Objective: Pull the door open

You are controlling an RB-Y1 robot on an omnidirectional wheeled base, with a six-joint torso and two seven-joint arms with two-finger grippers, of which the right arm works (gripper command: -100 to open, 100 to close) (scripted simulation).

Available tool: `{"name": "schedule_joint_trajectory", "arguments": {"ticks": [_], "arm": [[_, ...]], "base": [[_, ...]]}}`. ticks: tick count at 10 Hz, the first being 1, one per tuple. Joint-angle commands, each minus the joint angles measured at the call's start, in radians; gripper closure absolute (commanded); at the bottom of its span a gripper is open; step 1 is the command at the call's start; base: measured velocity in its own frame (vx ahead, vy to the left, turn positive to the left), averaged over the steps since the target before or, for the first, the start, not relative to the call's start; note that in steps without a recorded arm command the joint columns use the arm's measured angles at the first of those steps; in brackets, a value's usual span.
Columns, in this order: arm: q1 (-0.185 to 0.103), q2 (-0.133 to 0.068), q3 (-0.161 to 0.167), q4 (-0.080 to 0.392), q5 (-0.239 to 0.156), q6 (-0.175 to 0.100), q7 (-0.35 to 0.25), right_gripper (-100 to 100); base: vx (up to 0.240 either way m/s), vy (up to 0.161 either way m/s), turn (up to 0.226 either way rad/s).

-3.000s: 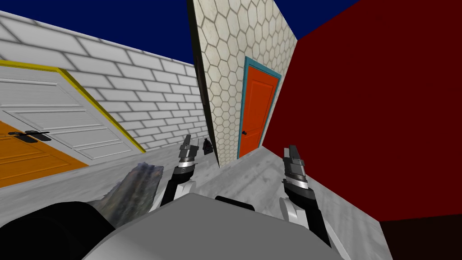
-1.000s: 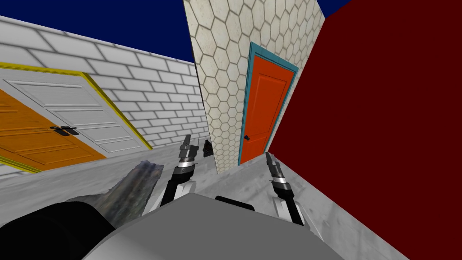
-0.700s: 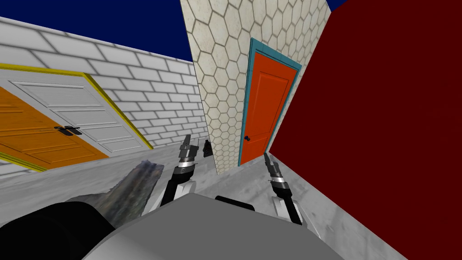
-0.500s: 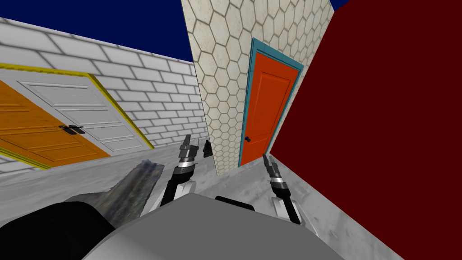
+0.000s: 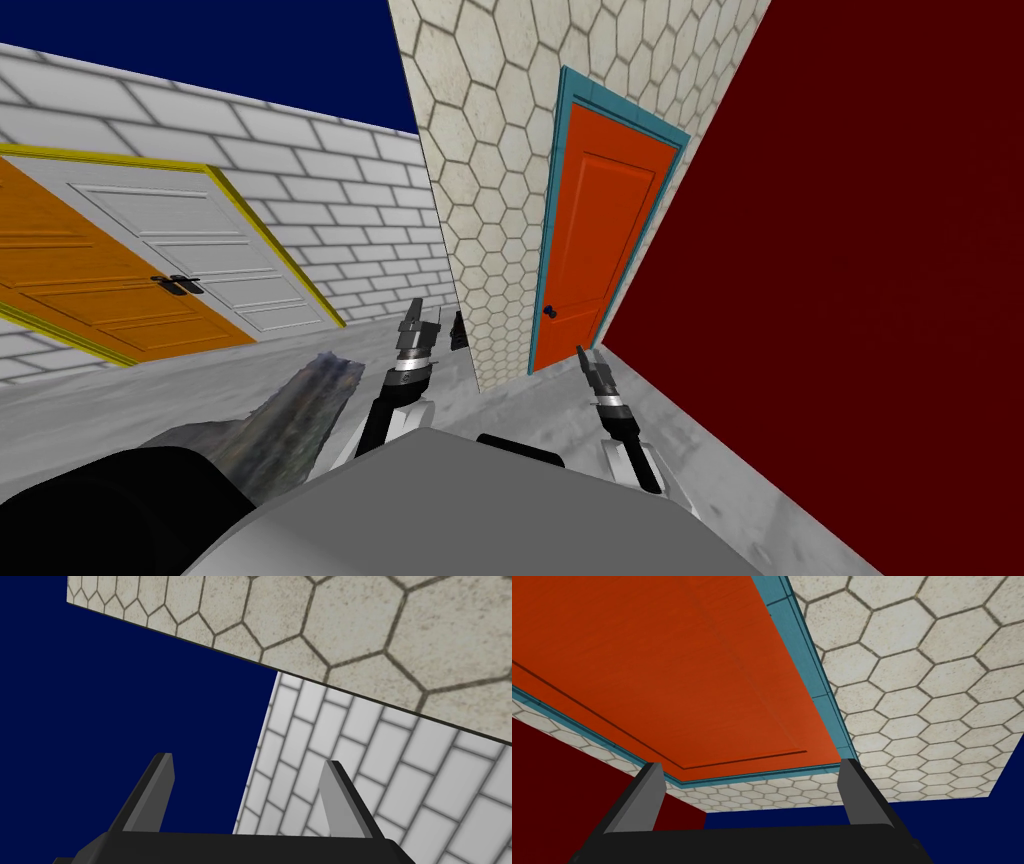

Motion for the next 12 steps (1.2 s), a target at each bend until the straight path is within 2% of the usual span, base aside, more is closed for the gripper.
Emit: {"name": "schedule_joint_trajectory", "arguments": {"ticks": [1,12], "arm": [[-0.016,-0.004,0.003,0.042,0.013,-0.008,0.028,-100],[-0.125,-0.036,0.010,0.336,0.089,-0.077,0.192,-100]], "base": [[0.082,-0.053,0.056],[0.090,-0.049,0.057]]}}
